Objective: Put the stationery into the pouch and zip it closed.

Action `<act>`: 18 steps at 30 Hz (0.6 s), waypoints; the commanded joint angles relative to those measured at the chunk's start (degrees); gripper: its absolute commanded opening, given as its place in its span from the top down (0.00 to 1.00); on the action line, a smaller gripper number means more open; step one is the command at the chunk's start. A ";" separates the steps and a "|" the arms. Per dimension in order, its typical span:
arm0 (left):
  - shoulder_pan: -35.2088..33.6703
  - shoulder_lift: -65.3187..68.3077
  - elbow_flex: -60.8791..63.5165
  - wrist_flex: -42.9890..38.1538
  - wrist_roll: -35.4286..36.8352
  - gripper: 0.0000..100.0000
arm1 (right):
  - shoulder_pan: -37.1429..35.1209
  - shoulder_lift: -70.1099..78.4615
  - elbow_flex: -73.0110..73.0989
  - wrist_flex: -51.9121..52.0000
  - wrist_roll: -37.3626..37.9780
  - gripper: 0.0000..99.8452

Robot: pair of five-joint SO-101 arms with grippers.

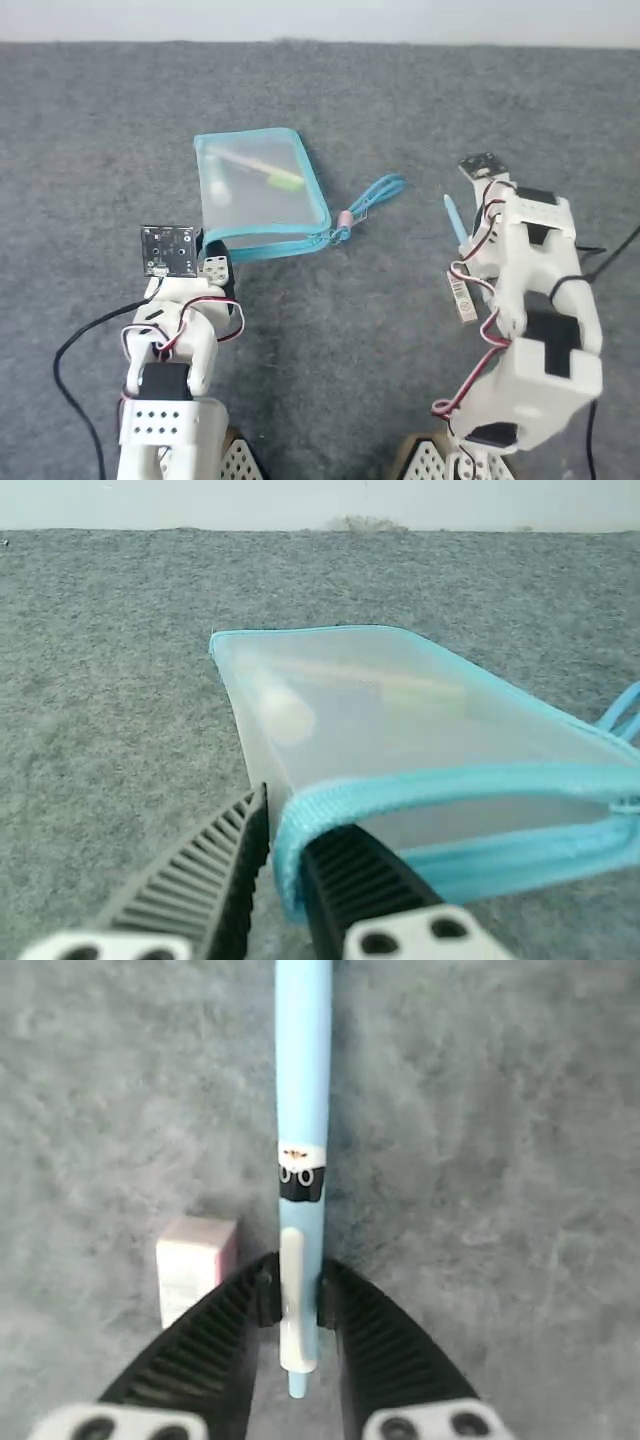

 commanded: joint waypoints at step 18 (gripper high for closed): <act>0.62 0.62 -0.84 -2.11 -0.79 0.99 | -38.64 -48.04 -1.14 32.92 -3.69 0.99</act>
